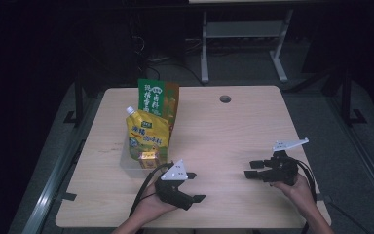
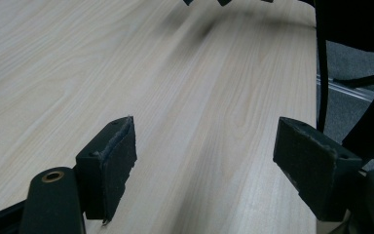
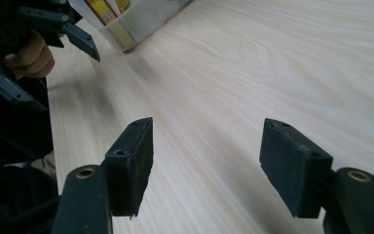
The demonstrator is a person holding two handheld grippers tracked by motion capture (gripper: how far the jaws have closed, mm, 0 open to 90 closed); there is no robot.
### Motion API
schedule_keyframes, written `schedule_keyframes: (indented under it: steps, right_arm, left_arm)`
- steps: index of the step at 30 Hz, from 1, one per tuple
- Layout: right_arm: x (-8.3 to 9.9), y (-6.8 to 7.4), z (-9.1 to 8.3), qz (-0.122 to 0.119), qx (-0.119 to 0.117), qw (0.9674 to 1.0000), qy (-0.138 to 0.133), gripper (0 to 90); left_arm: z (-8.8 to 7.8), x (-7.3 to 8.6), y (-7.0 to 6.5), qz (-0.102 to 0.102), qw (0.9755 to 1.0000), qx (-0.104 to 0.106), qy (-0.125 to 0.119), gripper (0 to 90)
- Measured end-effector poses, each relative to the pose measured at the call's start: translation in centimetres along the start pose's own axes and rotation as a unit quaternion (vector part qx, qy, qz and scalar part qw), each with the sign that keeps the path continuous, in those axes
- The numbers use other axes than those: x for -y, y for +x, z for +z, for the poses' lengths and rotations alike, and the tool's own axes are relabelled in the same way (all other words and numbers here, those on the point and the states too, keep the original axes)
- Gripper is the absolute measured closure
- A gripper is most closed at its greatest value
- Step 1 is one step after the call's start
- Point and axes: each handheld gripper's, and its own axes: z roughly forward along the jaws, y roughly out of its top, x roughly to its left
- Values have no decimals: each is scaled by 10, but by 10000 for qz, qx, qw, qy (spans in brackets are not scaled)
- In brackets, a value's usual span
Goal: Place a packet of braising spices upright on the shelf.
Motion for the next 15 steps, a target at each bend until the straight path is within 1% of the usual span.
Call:
schedule_keyframes:
  steps: [2,3,5,8,9,13,15]
  right_arm:
    - [4,0,0,10,-11,10000,-5,358]
    - [6,2,0,66,-46,10000,-40,355]
    - [9,3,-1,42,-51,10000,4,347]
    - [15,5,-3,47,-56,10000,-47,344]
    - [16,6,-4,105,-63,9999,-35,344]
    - [22,9,-7,72,-13,10000,-57,336]
    - [25,12,-8,46,56,9999,-83,323]
  left_arm:
    - [0,0,-1,5,10000,4,2,230]
    - [0,0,-1,1,10000,3,2,230]
    - [0,0,-1,4,10000,3,10,230]
    - [0,0,0,17,10000,-6,24,230]
    - [0,0,0,18,10000,-11,18,230]
    - [0,0,-1,43,10000,-6,20,230]
    - [1,1,-2,34,10000,12,36,230]
